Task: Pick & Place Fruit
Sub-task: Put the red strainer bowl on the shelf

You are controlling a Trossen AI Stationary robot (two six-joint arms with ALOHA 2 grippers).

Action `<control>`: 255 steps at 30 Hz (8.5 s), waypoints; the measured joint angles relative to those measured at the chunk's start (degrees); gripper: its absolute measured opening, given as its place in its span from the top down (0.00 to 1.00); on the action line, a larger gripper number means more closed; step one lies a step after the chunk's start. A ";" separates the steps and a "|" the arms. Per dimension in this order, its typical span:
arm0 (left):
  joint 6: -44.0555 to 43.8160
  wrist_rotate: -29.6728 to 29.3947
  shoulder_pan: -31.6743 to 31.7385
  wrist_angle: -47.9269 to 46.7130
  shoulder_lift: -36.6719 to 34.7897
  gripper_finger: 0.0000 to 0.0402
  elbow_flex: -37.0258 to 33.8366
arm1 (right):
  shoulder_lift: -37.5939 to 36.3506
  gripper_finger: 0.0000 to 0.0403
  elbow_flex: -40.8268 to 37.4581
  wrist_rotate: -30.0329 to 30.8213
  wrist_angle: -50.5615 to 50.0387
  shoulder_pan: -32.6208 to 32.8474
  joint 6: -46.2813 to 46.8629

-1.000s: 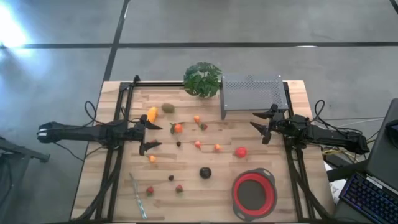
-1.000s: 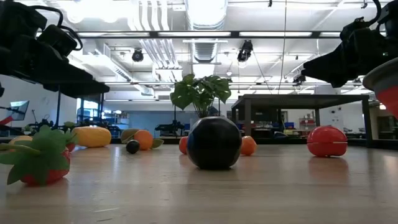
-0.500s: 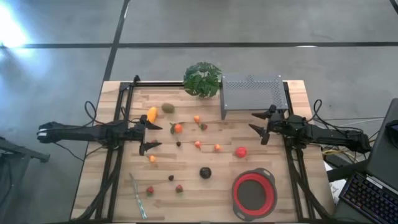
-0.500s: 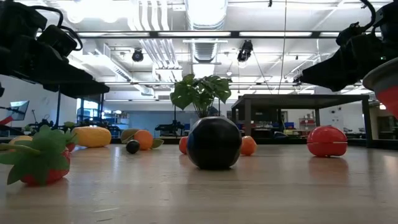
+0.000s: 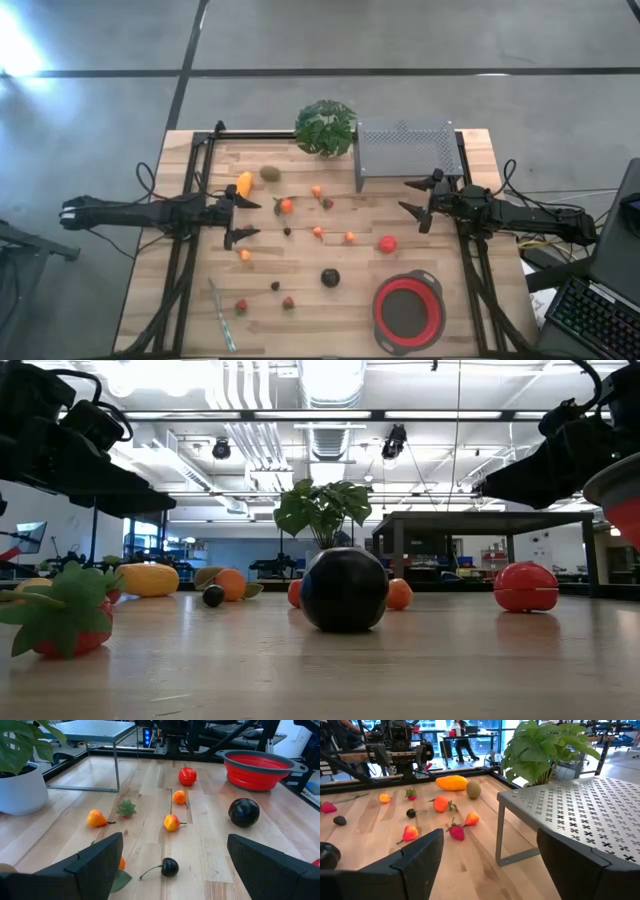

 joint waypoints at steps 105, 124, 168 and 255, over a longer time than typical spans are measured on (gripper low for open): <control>0.00 0.00 0.00 -0.02 0.01 0.09 0.00 | 64.82 0.57 57.81 -5.74 -57.46 41.15 32.57; 0.00 0.00 0.00 -0.02 0.02 0.09 -0.01 | 71.56 0.54 57.77 -8.94 -54.38 41.18 32.39; -0.02 0.00 0.00 -0.98 0.02 0.09 0.01 | 72.20 0.94 57.36 -13.73 -54.90 40.85 31.30; -0.01 0.02 0.00 -1.23 0.02 0.09 0.01 | 88.16 0.92 100.37 -31.24 -86.23 -56.44 -8.57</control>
